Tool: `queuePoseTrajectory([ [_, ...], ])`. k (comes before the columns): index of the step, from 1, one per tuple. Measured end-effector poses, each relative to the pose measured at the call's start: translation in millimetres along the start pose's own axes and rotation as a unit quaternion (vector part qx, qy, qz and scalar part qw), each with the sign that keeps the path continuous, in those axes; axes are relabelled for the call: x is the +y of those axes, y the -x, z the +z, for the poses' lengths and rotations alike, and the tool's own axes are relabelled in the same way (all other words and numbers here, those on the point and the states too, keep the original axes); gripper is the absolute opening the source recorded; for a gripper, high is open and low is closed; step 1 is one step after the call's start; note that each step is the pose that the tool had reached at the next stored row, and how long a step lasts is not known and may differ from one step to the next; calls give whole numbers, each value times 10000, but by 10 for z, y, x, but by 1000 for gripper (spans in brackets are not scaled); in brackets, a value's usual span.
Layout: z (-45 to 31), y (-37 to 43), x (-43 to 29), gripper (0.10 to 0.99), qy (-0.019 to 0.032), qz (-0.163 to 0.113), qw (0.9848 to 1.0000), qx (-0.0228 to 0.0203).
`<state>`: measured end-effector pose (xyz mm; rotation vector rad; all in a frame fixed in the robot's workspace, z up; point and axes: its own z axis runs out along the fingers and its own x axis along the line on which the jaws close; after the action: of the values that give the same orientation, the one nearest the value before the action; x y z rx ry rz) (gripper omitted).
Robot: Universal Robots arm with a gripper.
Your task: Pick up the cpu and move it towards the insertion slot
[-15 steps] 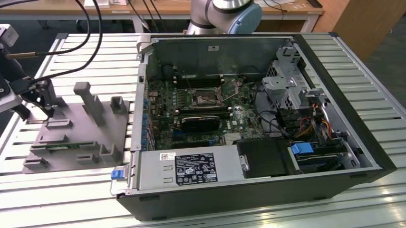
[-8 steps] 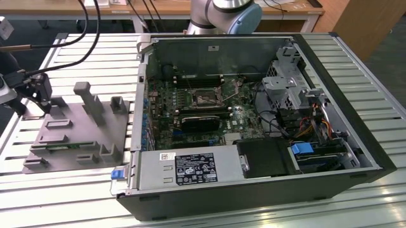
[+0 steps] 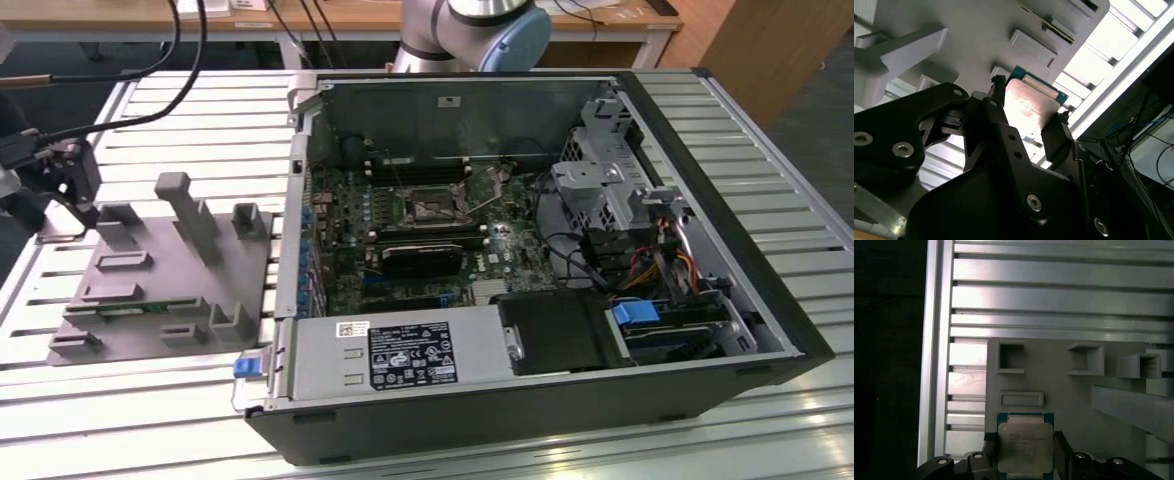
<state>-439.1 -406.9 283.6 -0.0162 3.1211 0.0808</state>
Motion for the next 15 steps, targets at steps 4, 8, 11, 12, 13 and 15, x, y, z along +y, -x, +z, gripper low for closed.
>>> queuePoseTrajectory([
  [4, -82, 1, 4, 537, 0, 0, 10000, -1],
  [8, -161, 3, 8, 537, 0, 0, 10000, -2],
  [11, -214, 4, 11, 537, 0, 0, 10000, -2],
  [12, -229, 4, 12, 537, 0, 0, 10000, -2],
  [13, -247, 5, 13, 537, 0, 0, 10000, -2],
  [15, -286, 5, 15, 537, 0, 0, 10000, -2],
])
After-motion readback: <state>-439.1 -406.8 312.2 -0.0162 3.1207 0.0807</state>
